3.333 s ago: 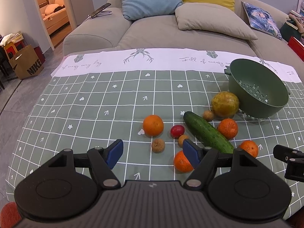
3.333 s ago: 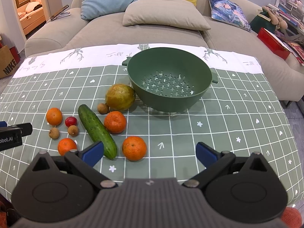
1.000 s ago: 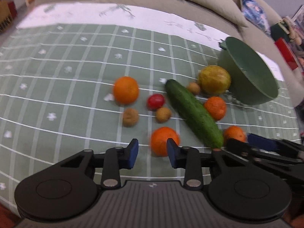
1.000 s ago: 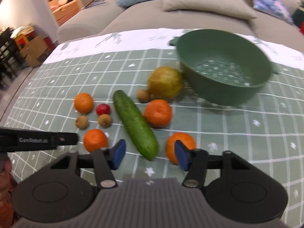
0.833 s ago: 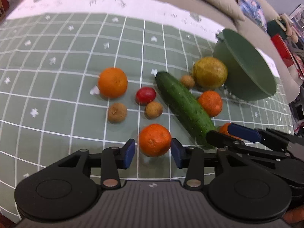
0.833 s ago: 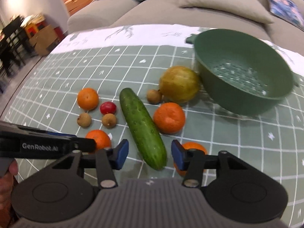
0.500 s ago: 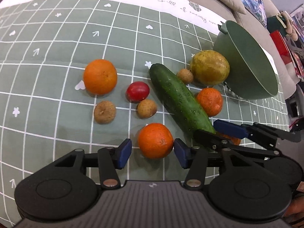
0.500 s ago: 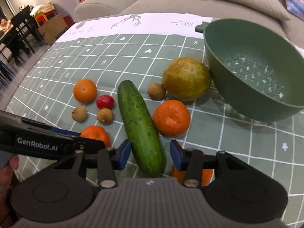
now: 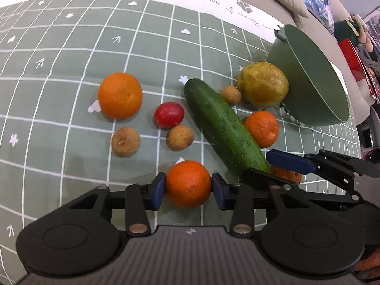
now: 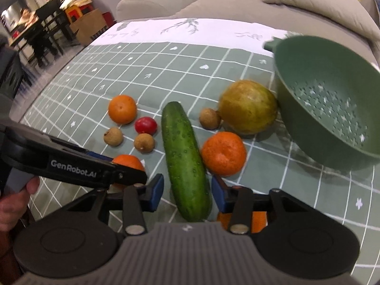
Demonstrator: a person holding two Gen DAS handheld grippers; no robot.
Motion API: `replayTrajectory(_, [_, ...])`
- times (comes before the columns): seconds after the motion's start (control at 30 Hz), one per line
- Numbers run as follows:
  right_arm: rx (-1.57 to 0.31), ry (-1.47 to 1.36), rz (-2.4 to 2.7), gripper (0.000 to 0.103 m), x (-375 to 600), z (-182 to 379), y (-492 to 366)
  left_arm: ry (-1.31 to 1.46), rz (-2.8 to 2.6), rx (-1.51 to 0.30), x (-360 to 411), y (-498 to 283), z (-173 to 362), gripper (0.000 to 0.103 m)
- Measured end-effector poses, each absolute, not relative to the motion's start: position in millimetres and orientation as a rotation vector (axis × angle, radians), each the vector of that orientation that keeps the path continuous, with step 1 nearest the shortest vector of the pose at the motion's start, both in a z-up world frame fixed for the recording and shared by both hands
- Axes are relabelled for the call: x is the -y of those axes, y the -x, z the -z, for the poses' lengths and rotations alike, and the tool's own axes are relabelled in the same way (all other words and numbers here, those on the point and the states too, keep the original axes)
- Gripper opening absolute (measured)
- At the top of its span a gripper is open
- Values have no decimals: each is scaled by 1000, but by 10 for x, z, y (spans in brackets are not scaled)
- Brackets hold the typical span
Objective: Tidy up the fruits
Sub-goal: 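Grasp a tangerine with the left tool while the right tool grasps the cucumber, then carry tangerine and cucumber into the green colander and open both tools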
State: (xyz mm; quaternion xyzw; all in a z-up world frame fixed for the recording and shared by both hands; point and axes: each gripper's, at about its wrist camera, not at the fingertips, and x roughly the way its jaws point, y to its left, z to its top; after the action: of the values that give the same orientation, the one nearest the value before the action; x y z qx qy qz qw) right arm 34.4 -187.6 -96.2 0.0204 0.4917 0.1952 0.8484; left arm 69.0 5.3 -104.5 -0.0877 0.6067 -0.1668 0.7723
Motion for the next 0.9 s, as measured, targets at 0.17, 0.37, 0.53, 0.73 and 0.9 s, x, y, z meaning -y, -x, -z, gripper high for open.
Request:
replayTrajectory(0.17, [-959,94,-385,42,1627,859,-331,188,326,-1266,-230,-655,911,46])
replayTrajectory(0.37, [-951,286,-400,45,1345,873,-526,139,282,-1237,-316,-668,762,46])
replayTrajectory(0.53, [-962,422,-435,45,1164,927,-677,113,270,-1224,-295,-663,706,46])
replayTrajectory(0.73, [-978,529,-463,45,1035,1032,-734,112,266,-1207,-321,-631,620,46])
replayTrajectory(0.9, [-947,607,-455,35,949,1122,-617,111,254,-1194,-359,-571,528,46])
